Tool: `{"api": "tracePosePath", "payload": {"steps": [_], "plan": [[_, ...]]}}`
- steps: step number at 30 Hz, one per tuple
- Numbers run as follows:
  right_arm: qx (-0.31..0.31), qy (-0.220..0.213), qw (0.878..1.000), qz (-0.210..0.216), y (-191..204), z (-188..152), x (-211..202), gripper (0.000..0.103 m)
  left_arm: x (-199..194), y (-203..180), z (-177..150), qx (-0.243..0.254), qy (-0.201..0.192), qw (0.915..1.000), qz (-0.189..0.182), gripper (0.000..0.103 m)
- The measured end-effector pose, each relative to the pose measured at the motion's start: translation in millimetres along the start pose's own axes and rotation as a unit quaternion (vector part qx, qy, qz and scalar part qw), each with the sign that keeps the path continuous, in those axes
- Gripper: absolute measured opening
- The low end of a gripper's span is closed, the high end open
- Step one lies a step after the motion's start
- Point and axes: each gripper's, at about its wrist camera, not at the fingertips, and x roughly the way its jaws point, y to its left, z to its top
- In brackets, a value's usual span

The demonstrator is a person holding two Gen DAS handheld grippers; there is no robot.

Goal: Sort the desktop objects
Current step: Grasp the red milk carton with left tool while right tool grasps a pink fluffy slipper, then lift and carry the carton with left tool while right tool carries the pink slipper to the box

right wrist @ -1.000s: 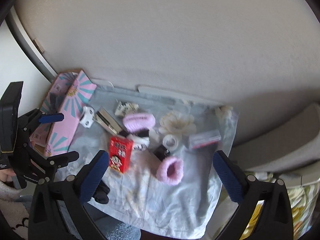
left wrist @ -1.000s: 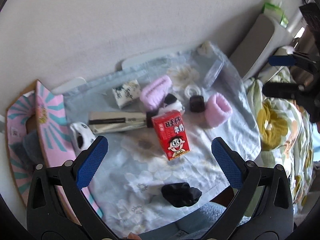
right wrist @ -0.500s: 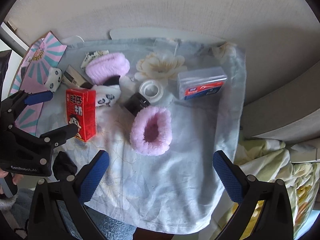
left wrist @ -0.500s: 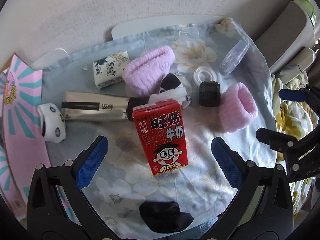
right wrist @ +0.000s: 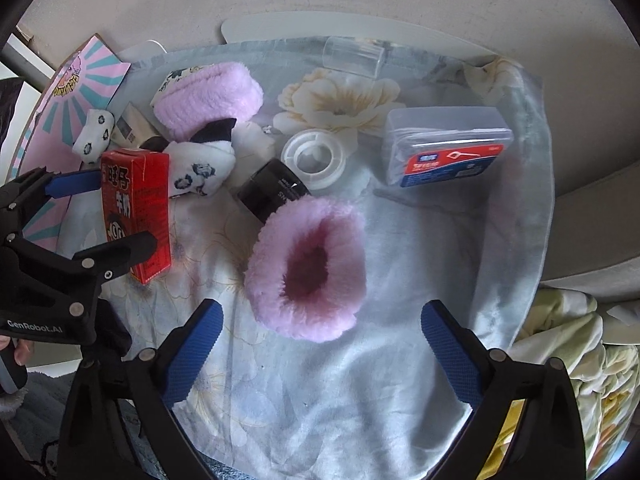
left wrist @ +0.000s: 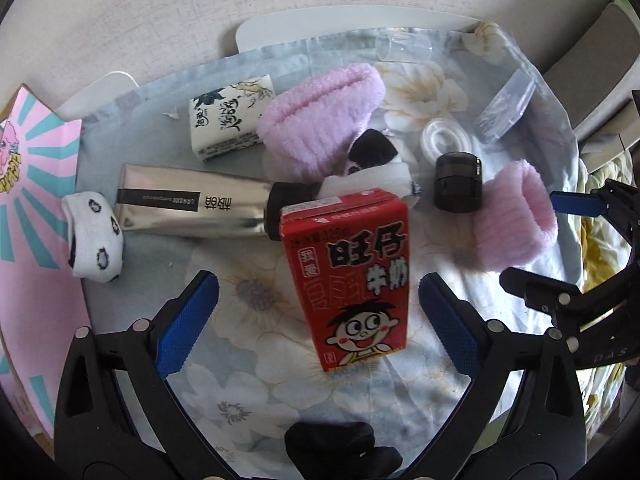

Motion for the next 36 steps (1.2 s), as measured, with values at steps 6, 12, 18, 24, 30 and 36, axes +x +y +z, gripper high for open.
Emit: {"api": "tracePosePath", "payload": {"steps": [6, 12, 18, 24, 30, 36], "plan": [[0.006, 0.01, 1.0, 0.022, -2, 4, 8, 0.066, 3, 3, -2, -0.002, 0.002, 0.9998, -0.02, 0.06], [-0.006, 0.015, 1.0, 0.025, 1, 5, 8, 0.033, -3, -3, -6, 0.018, -0.005, 0.9997, -0.017, 0.052], [-0.011, 0.014, 1.0, 0.025, 3, 2, 1, 0.027, -15, -1, -8, 0.021, -0.004, 0.999, -0.04, 0.052], [-0.018, 0.007, 1.0, 0.017, 5, -1, -20, 0.027, -43, -1, -4, 0.047, -0.011, 0.9974, -0.053, 0.052], [-0.032, -0.003, 0.999, 0.004, 12, 2, -52, 0.027, -76, 12, 2, 0.045, -0.027, 0.9968, -0.06, 0.052], [-0.043, -0.012, 0.999, -0.005, 27, 29, -77, 0.027, -114, 30, 4, 0.047, -0.052, 0.9962, -0.052, 0.052]]}}
